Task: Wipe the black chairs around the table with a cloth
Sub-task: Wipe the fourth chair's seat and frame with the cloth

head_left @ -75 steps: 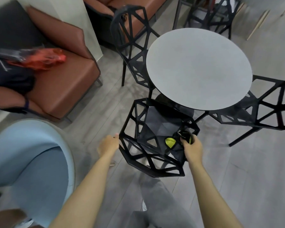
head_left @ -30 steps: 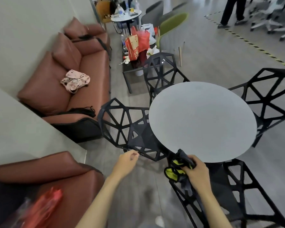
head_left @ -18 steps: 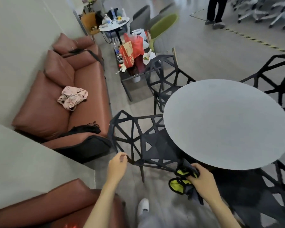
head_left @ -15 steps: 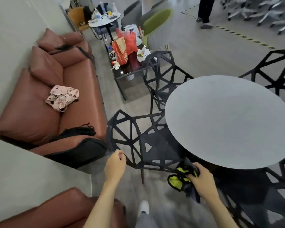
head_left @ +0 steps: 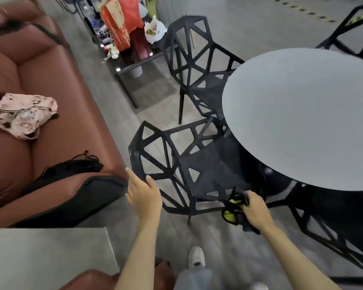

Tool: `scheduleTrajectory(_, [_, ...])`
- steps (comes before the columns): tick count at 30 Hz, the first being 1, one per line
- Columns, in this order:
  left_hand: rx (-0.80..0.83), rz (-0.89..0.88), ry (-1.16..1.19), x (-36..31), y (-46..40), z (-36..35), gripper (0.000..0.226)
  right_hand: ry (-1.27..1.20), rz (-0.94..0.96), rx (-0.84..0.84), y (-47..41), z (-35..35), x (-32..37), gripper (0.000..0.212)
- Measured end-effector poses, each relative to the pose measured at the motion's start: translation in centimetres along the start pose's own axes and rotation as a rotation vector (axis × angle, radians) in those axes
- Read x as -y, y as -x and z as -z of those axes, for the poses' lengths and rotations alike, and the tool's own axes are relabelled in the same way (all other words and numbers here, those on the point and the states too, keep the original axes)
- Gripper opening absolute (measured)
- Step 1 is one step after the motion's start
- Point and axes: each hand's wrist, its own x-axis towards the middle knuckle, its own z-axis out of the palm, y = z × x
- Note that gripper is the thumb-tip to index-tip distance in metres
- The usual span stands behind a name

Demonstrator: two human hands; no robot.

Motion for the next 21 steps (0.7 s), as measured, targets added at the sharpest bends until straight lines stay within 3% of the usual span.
scheduleTrajectory(4, [-0.084, 0.037, 0.411, 1.4, -1.4, -3.3, 0.053, 0.048, -0.035, -0.018, -2.9, -4.1, -3.4, 0.02])
scheduleTrajectory(8, [-0.115, -0.049, 0.657, 3.1, -2.7, -4.5, 0.051, -0.228, -0.065, -0.213, -2.5, -9.4, -7.0, 0.022])
scheduleTrajectory(12, [-0.049, -0.065, 0.812, 4.2, -3.2, -5.0, 0.064, -0.109, 0.088, -0.46, -2.9, -11.9, -8.6, 0.029])
scheduleTrajectory(16, [0.005, -0.005, 1.012, 4.3, -3.7, -6.1, 0.085, -0.261, 0.173, -0.639, -3.0, -14.7, -9.4, 0.028])
scheduleTrajectory(18, [0.087, -0.004, 1.131, 4.8, -3.1, -6.1, 0.082, -0.432, 0.212, -0.704, -2.9, -16.2, -9.2, 0.025])
scheduleTrajectory(21, [0.227, -0.117, 1.107, 5.5, -0.2, -4.5, 0.069, -0.464, 0.168, -0.714, -2.2, -17.0, -8.8, 0.025])
